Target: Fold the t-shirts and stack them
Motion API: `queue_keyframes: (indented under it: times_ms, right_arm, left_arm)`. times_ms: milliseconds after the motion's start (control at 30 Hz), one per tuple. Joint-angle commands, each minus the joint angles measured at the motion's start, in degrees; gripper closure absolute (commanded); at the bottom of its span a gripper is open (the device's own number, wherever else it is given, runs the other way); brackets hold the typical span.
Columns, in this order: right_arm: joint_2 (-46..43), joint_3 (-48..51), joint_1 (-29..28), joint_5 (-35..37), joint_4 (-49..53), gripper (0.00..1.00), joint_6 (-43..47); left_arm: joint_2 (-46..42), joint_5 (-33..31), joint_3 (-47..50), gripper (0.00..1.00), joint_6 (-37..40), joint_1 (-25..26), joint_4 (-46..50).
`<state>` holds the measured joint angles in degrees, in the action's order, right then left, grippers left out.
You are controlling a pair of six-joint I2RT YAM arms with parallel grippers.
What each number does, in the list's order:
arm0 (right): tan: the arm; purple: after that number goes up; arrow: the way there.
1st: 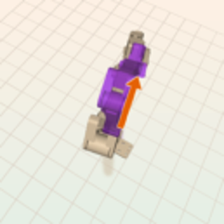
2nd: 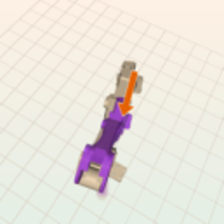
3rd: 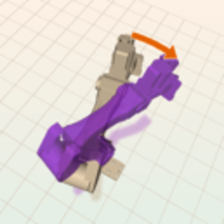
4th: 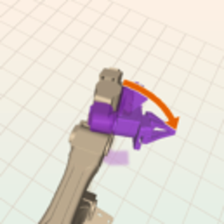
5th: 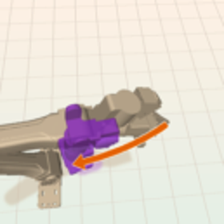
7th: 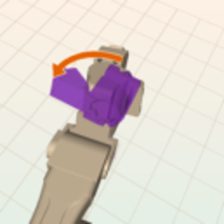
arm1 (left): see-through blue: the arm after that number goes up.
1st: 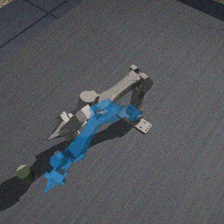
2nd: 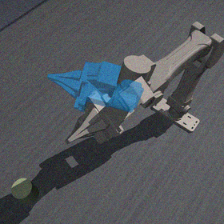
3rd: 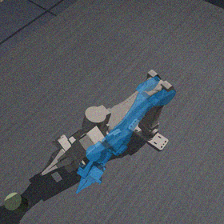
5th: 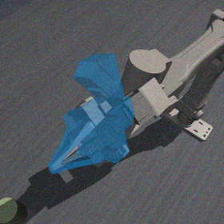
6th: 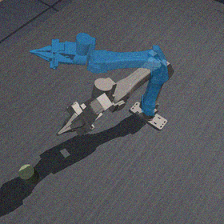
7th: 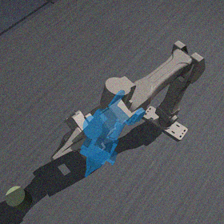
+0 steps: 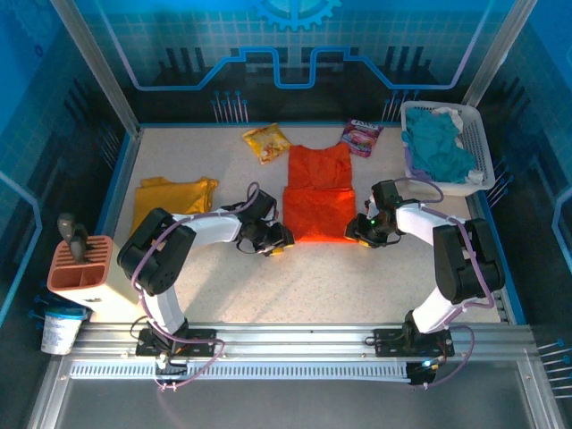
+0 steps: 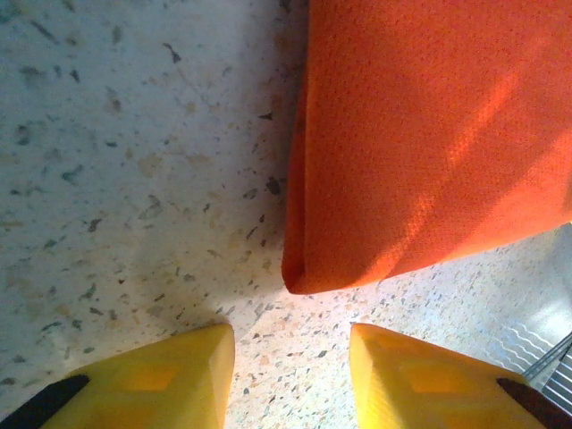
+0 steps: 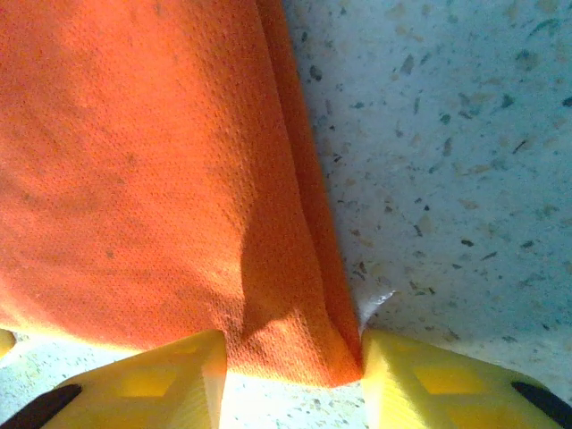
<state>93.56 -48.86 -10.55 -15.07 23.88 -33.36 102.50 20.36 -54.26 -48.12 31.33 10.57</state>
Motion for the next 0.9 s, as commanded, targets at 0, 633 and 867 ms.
queue_keyframes:
  times_ms: [0, 633, 867]
  right_arm:
    - [0.4, -1.2, -0.94, 0.83, -0.58, 0.56, 0.23]
    - [0.61, -1.18, -0.88, 1.23, -0.44, 0.61, 0.05]
    - [0.91, -1.21, -0.88, 1.45, -0.85, 0.62, -0.11]
  left_arm:
    - [-0.12, -3.71, -1.8, 0.6, -0.71, 0.43, -2.98]
    - [1.14, -7.29, -1.59, 0.64, -0.56, 0.43, -5.0]
    - [3.23, -4.93, -3.26, 0.64, -2.12, 1.02, -6.69]
